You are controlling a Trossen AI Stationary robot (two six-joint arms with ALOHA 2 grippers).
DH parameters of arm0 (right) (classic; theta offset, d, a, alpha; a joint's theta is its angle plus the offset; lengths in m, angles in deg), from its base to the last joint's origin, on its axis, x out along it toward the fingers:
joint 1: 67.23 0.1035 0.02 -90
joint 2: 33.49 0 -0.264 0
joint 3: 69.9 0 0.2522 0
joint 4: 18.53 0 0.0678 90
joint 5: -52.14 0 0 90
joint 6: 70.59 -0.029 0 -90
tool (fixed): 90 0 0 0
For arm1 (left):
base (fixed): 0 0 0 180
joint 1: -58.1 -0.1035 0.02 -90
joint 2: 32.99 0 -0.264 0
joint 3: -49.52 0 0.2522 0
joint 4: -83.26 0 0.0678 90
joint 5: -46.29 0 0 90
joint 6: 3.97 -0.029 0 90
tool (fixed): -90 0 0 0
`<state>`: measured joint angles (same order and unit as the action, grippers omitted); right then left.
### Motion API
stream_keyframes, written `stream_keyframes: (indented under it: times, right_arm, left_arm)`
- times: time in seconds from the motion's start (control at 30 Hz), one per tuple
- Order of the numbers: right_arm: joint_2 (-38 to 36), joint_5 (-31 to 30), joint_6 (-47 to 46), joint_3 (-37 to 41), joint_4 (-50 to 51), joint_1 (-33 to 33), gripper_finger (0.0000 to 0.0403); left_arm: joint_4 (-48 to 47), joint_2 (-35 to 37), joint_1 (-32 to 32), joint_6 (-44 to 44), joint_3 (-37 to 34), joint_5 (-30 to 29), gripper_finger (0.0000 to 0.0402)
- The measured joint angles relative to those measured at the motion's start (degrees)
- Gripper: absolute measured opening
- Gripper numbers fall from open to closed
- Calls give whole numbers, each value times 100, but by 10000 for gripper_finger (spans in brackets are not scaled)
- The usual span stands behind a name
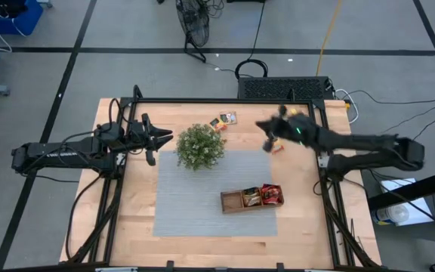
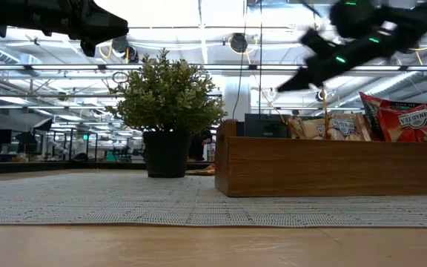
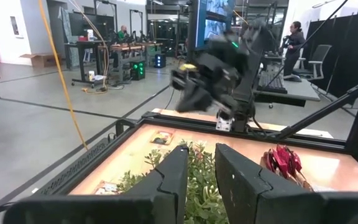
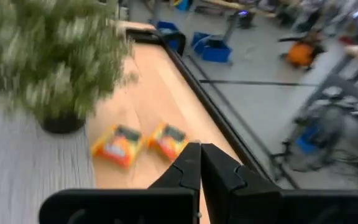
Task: Pick & Place Tea
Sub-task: Put the apple tea sachet into the brown organizer
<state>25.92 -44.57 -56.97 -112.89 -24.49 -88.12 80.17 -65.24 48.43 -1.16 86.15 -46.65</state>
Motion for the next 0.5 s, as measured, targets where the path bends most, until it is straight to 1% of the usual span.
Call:
stream_keyframes:
  times: [0.07,0.13,0.23,0.3,0.4,0.5]
  right_arm:
    - [565,583,-16,-792,423,-395,0]
    - [1208,965,41,-1495,881,-690,0]
    - [2139,1027,344,-2413,1463,-961,1]
    - [2654,1179,759,-3019,1762,-1057,13]
    - [3383,1429,921,-3795,2389,-1130,55]
    - [4061,1443,740,-4508,2999,-1174,117]
  left_arm:
    - [2,2,0,2,0,0,88]
    - [0,0,0,1,0,-1,88]
    - [0,0,0,1,0,-2,88]
    - [2,2,0,2,0,-2,88]
    - [2,2,0,2,0,-2,88]
    - [1,2,0,2,0,-2,88]
